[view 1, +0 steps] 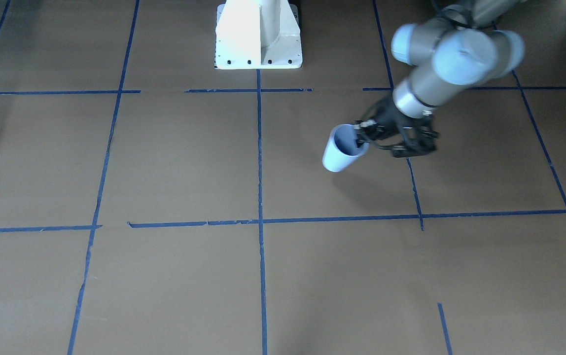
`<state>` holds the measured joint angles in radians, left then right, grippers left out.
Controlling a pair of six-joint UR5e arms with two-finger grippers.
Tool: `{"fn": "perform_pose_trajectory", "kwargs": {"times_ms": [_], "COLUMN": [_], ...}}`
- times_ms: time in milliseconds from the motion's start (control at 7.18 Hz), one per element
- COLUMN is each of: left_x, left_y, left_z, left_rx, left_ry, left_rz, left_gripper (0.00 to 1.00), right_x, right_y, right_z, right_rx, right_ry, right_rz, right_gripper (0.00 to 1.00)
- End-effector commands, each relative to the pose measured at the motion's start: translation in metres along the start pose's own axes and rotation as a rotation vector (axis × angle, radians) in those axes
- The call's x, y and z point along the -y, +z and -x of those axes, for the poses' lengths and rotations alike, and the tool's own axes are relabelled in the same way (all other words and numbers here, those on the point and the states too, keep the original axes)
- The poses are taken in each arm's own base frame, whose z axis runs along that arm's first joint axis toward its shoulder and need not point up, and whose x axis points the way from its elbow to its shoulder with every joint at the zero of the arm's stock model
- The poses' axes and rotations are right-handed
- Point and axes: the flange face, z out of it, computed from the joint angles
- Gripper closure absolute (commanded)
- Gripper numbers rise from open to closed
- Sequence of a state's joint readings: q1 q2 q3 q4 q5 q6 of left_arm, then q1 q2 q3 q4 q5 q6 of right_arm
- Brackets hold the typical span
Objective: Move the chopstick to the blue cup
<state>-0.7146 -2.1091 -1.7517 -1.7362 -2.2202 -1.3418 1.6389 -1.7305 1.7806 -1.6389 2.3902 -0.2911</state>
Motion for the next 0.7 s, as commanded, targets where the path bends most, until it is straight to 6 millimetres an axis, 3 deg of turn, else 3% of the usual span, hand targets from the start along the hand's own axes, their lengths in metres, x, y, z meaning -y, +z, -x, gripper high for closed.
{"fn": "perform_pose_trajectory", "kwargs": {"times_ms": [0, 139, 557], "left_x": [-0.082, -0.083, -0.078], "left_y": [0.045, 0.054, 0.073], "left_z": [-0.114, -0.135, -0.129], "left_rx": [0.072, 0.078, 0.114], "left_ry": [0.060, 0.065, 0.059], "left_rz": [-0.032, -0.054, -0.046], "left_gripper": [1.00, 1.00, 1.00], "right_x": [-0.002, -0.001, -0.001], "right_y": [0.001, 0.001, 0.001], "right_z": [-0.001, 0.000, 0.000], "right_rx": [0.000, 0.000, 0.000], "right_ry": [-0.002, -0.003, -0.003], "right_rz": [-0.005, -0.004, -0.004], "right_gripper": [0.00, 0.00, 0.00]}}
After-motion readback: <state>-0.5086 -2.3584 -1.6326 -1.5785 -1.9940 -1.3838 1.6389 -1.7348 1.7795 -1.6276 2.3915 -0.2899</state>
